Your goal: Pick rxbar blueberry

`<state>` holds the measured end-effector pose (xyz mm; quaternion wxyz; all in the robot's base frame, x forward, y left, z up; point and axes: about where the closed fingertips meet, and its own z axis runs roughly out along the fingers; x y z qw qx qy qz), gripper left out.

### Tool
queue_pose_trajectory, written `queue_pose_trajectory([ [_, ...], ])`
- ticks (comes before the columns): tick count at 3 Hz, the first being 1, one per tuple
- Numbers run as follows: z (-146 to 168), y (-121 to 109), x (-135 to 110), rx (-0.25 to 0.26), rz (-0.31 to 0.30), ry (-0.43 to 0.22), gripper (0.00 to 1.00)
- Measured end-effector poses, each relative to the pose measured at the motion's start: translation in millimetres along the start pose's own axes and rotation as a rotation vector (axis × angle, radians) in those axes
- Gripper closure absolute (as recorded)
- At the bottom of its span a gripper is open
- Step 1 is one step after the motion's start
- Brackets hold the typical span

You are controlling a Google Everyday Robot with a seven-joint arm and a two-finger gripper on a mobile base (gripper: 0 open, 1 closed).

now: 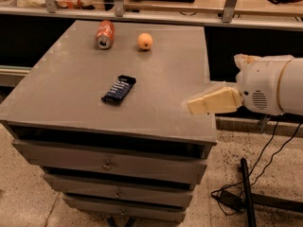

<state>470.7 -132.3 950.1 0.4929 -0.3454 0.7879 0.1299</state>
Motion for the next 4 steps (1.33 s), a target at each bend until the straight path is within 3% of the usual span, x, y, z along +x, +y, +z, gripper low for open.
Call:
queue_pose_trajectory([
  [2,9.1,5.3,0.6,-0.006,-0.021,-0.012,0.0],
  [4,63.0,26.1,0.2,-0.067,-0.131,-0.085,0.0],
])
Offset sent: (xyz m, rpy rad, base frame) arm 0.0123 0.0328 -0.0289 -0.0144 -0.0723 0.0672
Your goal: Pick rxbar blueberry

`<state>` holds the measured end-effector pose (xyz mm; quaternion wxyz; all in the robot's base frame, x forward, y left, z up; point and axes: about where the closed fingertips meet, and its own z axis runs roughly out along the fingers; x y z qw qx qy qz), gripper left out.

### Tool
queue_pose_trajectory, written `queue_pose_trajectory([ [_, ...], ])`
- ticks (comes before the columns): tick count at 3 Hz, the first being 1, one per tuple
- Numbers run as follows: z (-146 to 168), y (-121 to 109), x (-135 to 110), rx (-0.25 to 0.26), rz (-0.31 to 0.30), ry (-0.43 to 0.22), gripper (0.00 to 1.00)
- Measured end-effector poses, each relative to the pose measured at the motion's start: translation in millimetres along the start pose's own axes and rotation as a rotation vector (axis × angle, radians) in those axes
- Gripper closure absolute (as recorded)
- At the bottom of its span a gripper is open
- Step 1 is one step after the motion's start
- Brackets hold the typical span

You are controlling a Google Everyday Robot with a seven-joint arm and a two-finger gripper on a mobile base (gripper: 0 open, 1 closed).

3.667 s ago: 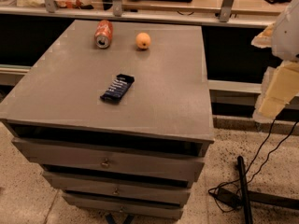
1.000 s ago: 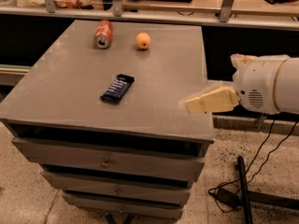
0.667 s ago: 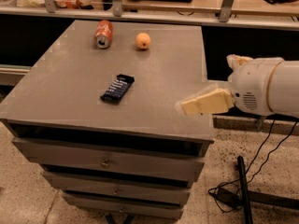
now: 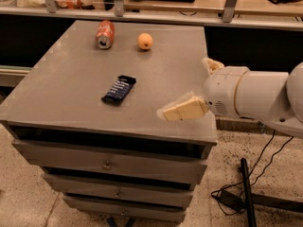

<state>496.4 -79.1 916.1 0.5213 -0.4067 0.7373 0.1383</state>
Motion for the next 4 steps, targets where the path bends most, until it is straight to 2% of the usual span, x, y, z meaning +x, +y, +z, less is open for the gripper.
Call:
queue_pose_trajectory([
  [1,24.0,3.1,-2.8,-0.031,-0.033,-0.026,0.0],
  [3,77.7,9.3,-6.6,-0.142,-0.012,-0.083,0.0],
  [4,99.7,13.9,-7.5,-0.184,-0.003,-0.089,0.0],
])
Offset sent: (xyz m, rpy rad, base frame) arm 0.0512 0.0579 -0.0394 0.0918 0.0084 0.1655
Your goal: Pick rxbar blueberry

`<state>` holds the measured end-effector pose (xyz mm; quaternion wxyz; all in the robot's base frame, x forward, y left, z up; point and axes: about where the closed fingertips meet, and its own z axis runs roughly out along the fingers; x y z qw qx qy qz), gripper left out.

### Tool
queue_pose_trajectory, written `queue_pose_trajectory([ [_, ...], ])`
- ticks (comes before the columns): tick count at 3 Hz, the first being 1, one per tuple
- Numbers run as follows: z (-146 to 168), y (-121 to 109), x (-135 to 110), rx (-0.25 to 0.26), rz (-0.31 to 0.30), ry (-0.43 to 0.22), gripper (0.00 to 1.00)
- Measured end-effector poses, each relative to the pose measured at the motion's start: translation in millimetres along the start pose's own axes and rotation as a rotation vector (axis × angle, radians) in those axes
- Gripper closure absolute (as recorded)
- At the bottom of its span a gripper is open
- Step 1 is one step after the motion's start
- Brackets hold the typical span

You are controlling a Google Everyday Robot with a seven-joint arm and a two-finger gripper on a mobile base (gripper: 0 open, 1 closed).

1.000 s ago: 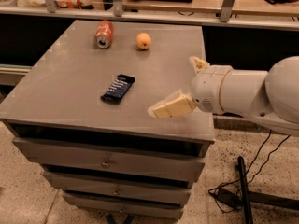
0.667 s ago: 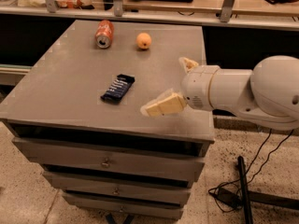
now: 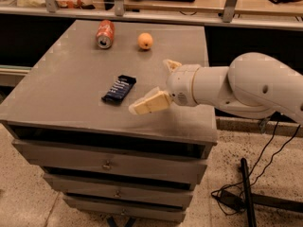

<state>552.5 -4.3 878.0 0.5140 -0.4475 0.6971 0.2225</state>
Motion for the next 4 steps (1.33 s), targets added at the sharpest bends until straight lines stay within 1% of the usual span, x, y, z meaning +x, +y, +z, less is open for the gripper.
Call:
queue_pose_trajectory([
  [1,20.7,2.4,-0.5,-0.034,-0.003,-0.009,0.0],
  [4,74.7,10.2,-6.6,-0.075,-0.009,-0.043,0.0],
])
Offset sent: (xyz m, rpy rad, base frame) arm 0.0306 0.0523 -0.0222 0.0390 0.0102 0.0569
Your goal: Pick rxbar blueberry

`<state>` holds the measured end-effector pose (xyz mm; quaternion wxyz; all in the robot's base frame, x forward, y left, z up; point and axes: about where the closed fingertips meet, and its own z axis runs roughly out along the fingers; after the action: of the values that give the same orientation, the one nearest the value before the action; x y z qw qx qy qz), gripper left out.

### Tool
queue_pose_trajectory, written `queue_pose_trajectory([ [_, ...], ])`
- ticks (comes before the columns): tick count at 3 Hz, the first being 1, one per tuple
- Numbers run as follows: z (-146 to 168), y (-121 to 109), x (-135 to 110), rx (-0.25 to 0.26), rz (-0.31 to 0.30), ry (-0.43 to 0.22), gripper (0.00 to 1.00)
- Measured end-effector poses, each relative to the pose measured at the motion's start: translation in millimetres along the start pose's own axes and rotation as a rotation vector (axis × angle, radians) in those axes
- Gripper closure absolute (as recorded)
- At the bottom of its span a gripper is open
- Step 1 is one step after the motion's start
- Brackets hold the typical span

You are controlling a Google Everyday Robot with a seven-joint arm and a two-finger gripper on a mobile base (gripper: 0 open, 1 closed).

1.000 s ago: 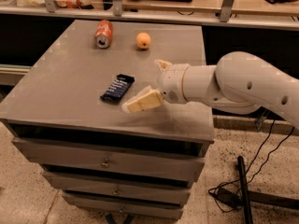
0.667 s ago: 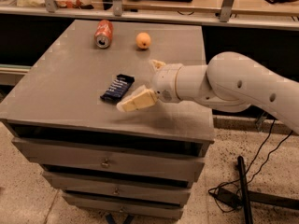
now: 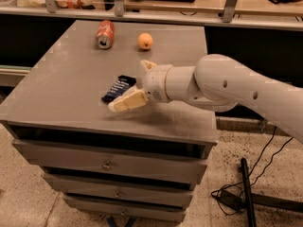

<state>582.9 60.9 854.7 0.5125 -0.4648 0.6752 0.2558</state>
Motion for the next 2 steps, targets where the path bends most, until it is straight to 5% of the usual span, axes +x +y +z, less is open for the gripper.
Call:
queue_pose_trajectory([
  [2,24.2,4.0,7.6,-0.021,0.005,0.013,0.0],
])
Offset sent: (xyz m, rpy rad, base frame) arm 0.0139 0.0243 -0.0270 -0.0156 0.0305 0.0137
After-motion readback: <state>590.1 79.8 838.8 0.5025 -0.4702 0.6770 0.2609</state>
